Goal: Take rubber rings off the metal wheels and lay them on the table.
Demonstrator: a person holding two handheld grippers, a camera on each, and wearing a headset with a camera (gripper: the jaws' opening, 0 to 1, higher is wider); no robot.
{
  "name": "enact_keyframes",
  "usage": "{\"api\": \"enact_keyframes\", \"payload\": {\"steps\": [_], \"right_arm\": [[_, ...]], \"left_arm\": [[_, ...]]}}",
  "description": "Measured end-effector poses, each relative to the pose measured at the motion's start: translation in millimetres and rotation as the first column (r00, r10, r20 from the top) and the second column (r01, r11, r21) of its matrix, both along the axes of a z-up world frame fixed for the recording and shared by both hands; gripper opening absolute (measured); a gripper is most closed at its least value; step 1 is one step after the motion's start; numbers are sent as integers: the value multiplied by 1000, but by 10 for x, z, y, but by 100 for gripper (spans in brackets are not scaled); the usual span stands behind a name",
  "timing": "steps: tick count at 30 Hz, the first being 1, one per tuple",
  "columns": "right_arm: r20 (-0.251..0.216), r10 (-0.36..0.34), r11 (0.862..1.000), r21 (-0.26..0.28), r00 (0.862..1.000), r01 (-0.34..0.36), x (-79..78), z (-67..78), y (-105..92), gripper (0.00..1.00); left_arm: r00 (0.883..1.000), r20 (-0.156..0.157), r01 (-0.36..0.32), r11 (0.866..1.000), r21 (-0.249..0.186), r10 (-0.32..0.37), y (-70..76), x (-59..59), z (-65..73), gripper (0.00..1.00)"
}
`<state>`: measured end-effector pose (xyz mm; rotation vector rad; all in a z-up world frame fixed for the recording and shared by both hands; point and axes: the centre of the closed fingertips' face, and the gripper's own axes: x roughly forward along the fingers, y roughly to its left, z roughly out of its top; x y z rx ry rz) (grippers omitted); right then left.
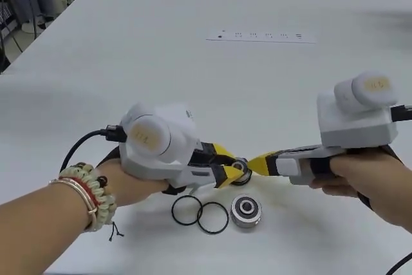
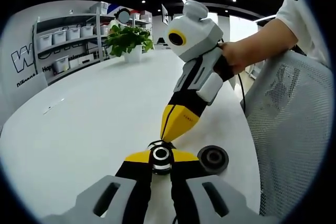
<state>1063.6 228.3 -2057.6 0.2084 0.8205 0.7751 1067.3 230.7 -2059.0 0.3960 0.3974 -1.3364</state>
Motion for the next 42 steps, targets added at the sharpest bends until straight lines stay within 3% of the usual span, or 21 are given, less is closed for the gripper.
{"api": "enact_keyframes", "payload": {"steps": [11, 23, 42], "right_arm": [[56, 49, 998, -31, 997, -48, -4, 13, 20, 0], [85, 77, 996, -56, 993, -72, 4, 2, 20, 0], [75, 71, 997, -14, 995, -70, 2, 36, 48, 0]], "left_arm": [[1000, 0, 0, 1000, -1, 0, -2, -3, 0, 8], [1000, 3, 3, 1000, -6, -3, -3, -3, -2, 8], [1000, 4, 5, 1000, -7, -5, 0, 0, -1, 8]]}}
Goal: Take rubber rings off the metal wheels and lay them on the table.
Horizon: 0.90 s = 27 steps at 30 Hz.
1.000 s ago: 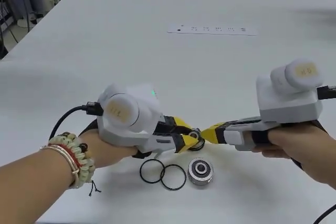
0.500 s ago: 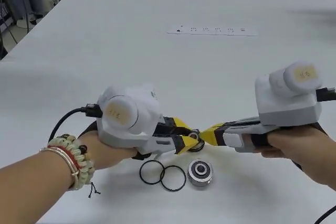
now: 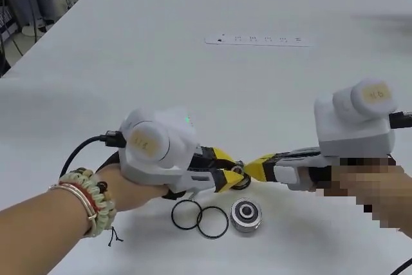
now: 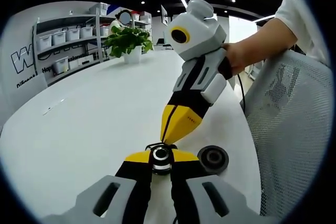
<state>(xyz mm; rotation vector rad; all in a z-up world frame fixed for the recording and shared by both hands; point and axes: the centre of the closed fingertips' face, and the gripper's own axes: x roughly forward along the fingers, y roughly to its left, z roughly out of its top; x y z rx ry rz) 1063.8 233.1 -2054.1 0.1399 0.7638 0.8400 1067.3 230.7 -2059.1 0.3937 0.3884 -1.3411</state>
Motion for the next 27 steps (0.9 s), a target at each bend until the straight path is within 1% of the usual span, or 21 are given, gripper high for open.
{"api": "enact_keyframes", "payload": {"steps": [3, 4, 5, 6, 7, 8, 9, 11, 14, 17, 19, 20, 23, 24, 26, 27], "right_arm": [[0, 7, 1000, 25, 1000, -7, -7, 44, 30, 0], [4, 5, 1000, 21, 1000, -5, -5, 56, 54, 0], [25, 7, 1000, 16, 1000, -8, 12, 73, 73, 0], [19, 22, 998, 54, 1000, -23, -5, 127, 137, 0], [19, 12, 998, 63, 1000, -13, 9, 146, 144, 0], [15, 4, 999, 35, 1000, -4, 25, 116, 121, 0], [24, -7, 1000, 3, 1000, 7, 47, 85, 84, 0], [12, -10, 1000, 13, 1000, 10, 33, 72, 72, 0], [13, -17, 1000, -7, 1000, 17, 36, 51, 34, 0], [12, -32, 999, -24, 999, 32, 44, 36, 7, 0], [10, -34, 999, -26, 999, 34, 42, 34, 9, 0], [6, -32, 999, -25, 999, 32, 34, 30, 15, 0], [10, -31, 999, -39, 999, 31, 32, 15, 9, 0], [12, -34, 998, -44, 999, 34, 38, 14, 0, 0], [11, -38, 998, -41, 999, 39, 44, 21, -8, 0], [10, -41, 998, -40, 999, 42, 46, 27, -14, 0]], "left_arm": [[1000, 0, -1, 1000, -1, 1, -1, -1, 0, 8], [1000, 0, -1, 1000, -1, 1, -2, -1, 0, 8], [1000, 0, -1, 1000, -2, 1, -3, -2, 1, 8], [1000, 1, -3, 1000, -3, 3, -4, -1, 2, 8], [1000, 1, -3, 1000, -2, 3, -4, -3, 2, 8], [1000, 0, -6, 1000, -4, 6, -4, -3, 3, 8], [1000, -3, -9, 1000, -6, 9, -4, -4, 4, 8], [1000, -3, -10, 1000, -7, 10, -5, -7, 5, 8], [1000, -7, -12, 1000, -3, 12, -8, -9, 7, 8], [1000, -22, -9, 1000, -6, 9, -8, -9, 8, 8], [999, -41, -11, 1000, 0, 11, -9, -17, 6, 9], [999, -42, -5, 1000, 6, 6, -18, -31, 8, 12], [1000, -24, 16, 1000, 24, -15, -33, -55, 27, 15], [1000, -24, 17, 1000, 23, -17, -34, -56, 36, 16], [999, -41, 23, 1000, 9, -23, -41, -63, 92, 17], [998, -60, 29, 1000, 2, -29, -39, -76, 124, 18]]}}
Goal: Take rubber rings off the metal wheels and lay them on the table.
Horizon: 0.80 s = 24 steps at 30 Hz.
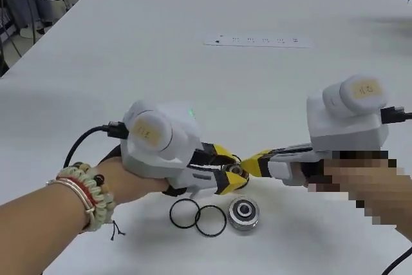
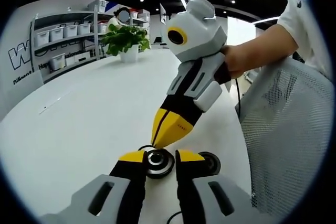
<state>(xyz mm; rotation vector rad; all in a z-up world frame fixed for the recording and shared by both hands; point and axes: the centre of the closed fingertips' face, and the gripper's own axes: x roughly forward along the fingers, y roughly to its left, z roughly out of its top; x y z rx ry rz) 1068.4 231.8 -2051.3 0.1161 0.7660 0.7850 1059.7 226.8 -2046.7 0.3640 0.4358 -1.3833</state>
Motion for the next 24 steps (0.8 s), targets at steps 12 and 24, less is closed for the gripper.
{"api": "enact_keyframes", "payload": {"steps": [12, 24], "right_arm": [[5, -46, 999, 26, 999, 46, 45, 77, -73, 0], [17, -69, 996, 60, 997, 68, 72, 182, -96, 0]], "left_arm": [[1000, 13, 11, 999, -53, -10, 40, 43, 379, 36], [997, 50, 67, 996, -59, -64, 177, -58, 802, 61]]}}
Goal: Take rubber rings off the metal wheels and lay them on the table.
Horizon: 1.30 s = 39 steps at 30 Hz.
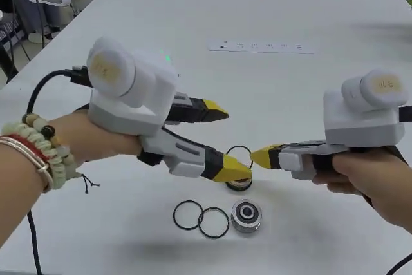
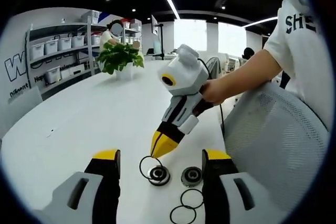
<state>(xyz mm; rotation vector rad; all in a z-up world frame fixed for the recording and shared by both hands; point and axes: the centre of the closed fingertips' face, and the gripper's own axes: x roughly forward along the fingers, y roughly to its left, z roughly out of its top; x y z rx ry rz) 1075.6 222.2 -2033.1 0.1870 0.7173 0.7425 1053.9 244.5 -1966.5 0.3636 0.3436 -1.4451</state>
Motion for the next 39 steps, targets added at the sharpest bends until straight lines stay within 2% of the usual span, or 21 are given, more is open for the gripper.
{"api": "enact_keyframes", "payload": {"steps": [7, 9, 20, 25, 27, 32, 39], "right_arm": [[12, -9, 1000, 17, 1000, 9, 20, 66, -14, 0], [15, -10, 1000, 20, 1000, 10, 22, 81, -16, 0], [26, -7, 999, 35, 1000, 6, 22, 144, 9, 0], [32, -1, 999, 41, 999, 0, 15, 177, 31, 0], [26, 0, 999, 55, 1000, -2, 7, 187, 48, 0], [25, -1, 997, 74, 1000, -1, 4, 218, 66, 0], [23, -3, 995, 104, 1000, 0, -2, 273, 94, 0]], "left_arm": [[1000, 28, 1, 1000, 14, -1, 192, -71, 123, 69], [999, 45, -7, 1000, 20, 6, 267, -77, 156, 71], [993, 82, -82, 997, 11, 81, 668, -105, 348, 83], [989, 93, -118, 993, 21, 116, 794, -203, 377, 87], [988, 93, -127, 992, 19, 124, 891, -181, 371, 89], [984, 80, -160, 987, 18, 159, 1043, -219, 347, 91], [982, 49, -185, 982, 27, 183, 1169, -360, 234, 95]]}}
